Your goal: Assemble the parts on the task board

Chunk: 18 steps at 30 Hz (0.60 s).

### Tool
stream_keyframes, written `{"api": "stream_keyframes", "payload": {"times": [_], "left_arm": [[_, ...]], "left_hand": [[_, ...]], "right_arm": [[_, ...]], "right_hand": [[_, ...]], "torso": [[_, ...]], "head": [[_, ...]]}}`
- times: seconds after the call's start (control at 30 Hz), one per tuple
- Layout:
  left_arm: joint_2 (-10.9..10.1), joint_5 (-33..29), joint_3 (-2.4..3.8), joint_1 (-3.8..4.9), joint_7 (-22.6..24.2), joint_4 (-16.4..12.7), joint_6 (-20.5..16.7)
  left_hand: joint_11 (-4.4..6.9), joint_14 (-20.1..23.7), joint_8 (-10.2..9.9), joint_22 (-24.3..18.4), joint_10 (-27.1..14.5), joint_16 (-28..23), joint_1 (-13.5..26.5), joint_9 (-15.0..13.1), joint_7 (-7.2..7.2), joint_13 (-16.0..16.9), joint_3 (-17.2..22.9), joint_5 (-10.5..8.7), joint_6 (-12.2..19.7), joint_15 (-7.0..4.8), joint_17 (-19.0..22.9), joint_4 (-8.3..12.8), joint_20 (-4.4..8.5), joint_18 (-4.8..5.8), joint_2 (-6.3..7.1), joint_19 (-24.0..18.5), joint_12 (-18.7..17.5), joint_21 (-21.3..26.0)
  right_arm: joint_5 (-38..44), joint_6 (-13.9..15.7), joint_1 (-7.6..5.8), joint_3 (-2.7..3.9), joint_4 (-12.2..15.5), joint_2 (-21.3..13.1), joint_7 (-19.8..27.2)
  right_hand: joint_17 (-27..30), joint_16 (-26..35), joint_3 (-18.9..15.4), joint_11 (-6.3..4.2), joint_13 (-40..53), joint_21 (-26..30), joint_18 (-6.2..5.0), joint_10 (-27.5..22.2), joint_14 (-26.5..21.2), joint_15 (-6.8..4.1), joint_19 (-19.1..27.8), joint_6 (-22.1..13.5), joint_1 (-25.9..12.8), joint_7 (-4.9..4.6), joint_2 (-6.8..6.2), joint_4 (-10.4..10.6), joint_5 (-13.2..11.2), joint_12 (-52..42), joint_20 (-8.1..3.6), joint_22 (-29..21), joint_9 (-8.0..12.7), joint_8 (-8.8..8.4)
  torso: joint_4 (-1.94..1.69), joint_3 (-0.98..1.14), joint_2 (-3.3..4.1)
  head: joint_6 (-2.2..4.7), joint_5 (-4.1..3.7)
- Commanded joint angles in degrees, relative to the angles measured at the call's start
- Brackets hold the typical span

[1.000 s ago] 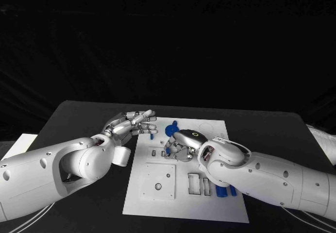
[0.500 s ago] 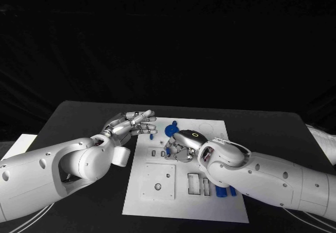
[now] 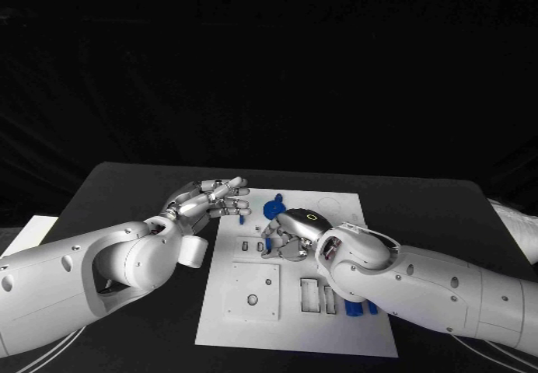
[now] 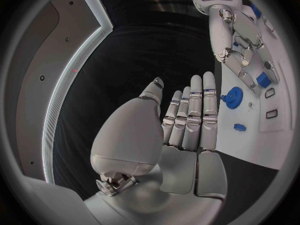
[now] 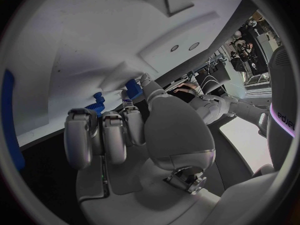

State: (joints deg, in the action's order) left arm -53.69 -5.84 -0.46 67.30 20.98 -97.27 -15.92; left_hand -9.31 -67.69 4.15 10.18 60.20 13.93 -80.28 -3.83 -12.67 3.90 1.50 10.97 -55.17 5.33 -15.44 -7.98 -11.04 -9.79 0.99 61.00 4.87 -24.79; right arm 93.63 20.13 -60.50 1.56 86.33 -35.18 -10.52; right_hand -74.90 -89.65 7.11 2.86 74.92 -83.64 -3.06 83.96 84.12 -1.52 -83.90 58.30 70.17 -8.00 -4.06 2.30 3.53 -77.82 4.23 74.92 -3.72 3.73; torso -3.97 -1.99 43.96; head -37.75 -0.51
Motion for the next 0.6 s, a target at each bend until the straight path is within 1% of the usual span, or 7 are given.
{"api": "stream_keyframes", "payload": {"times": [0.03, 0.2, 0.4, 0.43, 0.47, 0.5, 0.6], "left_arm": [[0.1, -0.13, 0.03, 0.02, -0.01, 0.01, 1.3], [0.23, 1.35, 0.02, 0.02, -1.68, 0.7, 1.71], [0.66, 9.59, 0.01, 0.03, -7.96, 2.59, 3.34], [0.78, 11.19, 0.01, 0.03, -9.36, 2.91, 3.41], [0.89, 12.44, 0.01, 0.04, -10.56, 3.19, 3.53], [1.03, 13.99, 0.01, 0.05, -12.23, 3.55, 3.69], [1.42, 19.15, 0.02, 0.19, -18.49, 4.56, 5.09]], "left_hand": [[-0.04, 0.32, -0.17, -0.07, -0.28, -0.34, -0.5, -0.01, -0.39, 0.01, 0.01, -0.32, 0.09, 0.04, -0.1, 0.24, 0.01, -0.59, -0.13, -0.22, -0.31, -0.35], [0.4, -0.81, 0.17, 0.1, 0.75, 0.24, -0.23, -0.14, 0.09, 0.19, -0.01, -0.37, -0.64, -0.4, -0.66, 0.4, 0.26, -0.72, -0.31, 0.28, 0.1, -0.88], [4.6, -16.19, 1.41, 4.22, 11.1, 10.3, 1.6, -0.49, 3.52, 2.23, -0.3, -0.37, -4.47, -5.16, -7.46, -0.76, 4.64, -0.82, -0.39, 10.65, 4.26, -9.48], [5.02, -18.09, 1.4, 5.29, 12.41, 15.74, 1.74, -0.51, 4.04, 2.71, -0.29, -0.34, -4.76, -5.77, -12.53, -0.98, 5.43, -0.78, -0.27, 12.33, 4.77, -11.44], [5.59, -19.41, 1.39, 7.22, 13.67, 28.37, 1.87, -0.53, 4.45, 3.48, -0.41, -0.37, -4.96, -6.48, -24.74, -1.16, 6.05, -0.56, 0.18, 14.02, 5.51, -14.27], [6.01, -19.67, 1.49, 11.56, 14.5, 38.74, 1.98, -0.6, 4.81, 4.65, -0.44, -0.36, -5.19, -6.82, -34.79, -1.42, 6.7, -0.04, 0.55, 15.19, 6.37, -18.81], [7.16, -20.62, 2.36, 28.48, 17.5, 58.73, 3.36, -0.93, 5.52, 8.89, -1.02, -0.41, -5.67, -7.41, -55.49, -2.54, 7.25, 2.02, 0.87, 17.92, 11.37, -32.34]], "right_arm": [[0.41, 5.13, 0.04, 0.01, 0.35, -0.06, 0.89], [-1.79, 10.77, 0.09, 0.05, 1.65, -0.94, 5.67], [-11.77, 10.38, -0.65, 0.8, 3.87, -4.1, 19.91], [-13.48, 9.85, -0.94, 0.93, 4.23, -4.76, 21.33], [-14.94, 9.4, -1.2, 1.04, 4.55, -5.36, 22.31], [-16.85, 8.57, -1.59, 1.16, 5.01, -6.24, 23.29], [-23.66, 5.16, -3.14, 1.42, 6.6, -9.5, 24.81]], "right_hand": [[-15.1, -0.35, -0.73, 0.28, 7.91, 0.33, 0.21, -0.15, 5.88, 0.37, -1.05, -0.46, -0.29, -0.04, -0.75, 0.41, -0.14, 0.38, 0.36, 1.09, -0.04, 0.03], [-15.1, -0.35, -1.65, 0.44, 7.39, 0.48, 0.16, -0.55, 5.88, 0.47, -0.94, -1.34, 0.01, -0.25, -1.28, 1.35, 0.17, 1.08, 0.44, 0.8, 0.03, -0.13], [-14.4, 0.02, -2.25, 0.99, 5.69, 1.57, -0.2, -2.18, 5.69, 0.93, -0.05, -3.69, 2.33, -0.89, -1.27, 1.99, 0.74, 3.68, 0.86, -1.07, 0.07, -0.23], [-13.91, 0.3, -2.47, 1.08, 5.28, 1.93, -0.32, -2.57, 5.55, 1.01, 0.24, -4.09, 2.67, -0.99, -1.41, 2.09, 0.85, 4.32, 0.93, -1.73, 0.06, -0.21], [-13.63, 0.46, -2.65, 1.13, 4.97, 2.2, -0.42, -2.86, 5.47, 1.07, 0.45, -4.29, 2.93, -1.05, -1.49, 2.18, 0.93, 4.79, 0.99, -2.19, 0.04, -0.17], [-13.32, 0.65, -2.86, 1.18, 4.61, 2.51, -0.52, -3.2, 5.39, 1.11, 0.68, -4.48, 3.21, -1.1, -1.56, 2.29, 1.03, 5.34, 1.04, -2.73, 0.02, -0.14], [-11.51, 1.76, -3.43, 1.25, 2.84, 3.96, -1.01, -4.78, 4.86, 1.16, 1.74, -4.81, 4.34, -1.15, -1.52, 2.59, 1.47, 8.0, 1.14, -5.22, -0.06, 0.02]], "torso": [[-0.01, 0.01, -0.01], [0.04, 0.1, -0.05], [0.41, 0.4, -0.63], [0.46, 0.52, -0.8], [0.49, 0.57, -0.92], [0.54, 0.69, -1.12], [0.53, 1.0, -1.66]], "head": [[0.06, 0.03], [0.15, 0.07], [0.31, 0.4], [0.29, 0.48], [0.28, 0.56], [0.21, 0.64], [-0.01, 0.89]]}}
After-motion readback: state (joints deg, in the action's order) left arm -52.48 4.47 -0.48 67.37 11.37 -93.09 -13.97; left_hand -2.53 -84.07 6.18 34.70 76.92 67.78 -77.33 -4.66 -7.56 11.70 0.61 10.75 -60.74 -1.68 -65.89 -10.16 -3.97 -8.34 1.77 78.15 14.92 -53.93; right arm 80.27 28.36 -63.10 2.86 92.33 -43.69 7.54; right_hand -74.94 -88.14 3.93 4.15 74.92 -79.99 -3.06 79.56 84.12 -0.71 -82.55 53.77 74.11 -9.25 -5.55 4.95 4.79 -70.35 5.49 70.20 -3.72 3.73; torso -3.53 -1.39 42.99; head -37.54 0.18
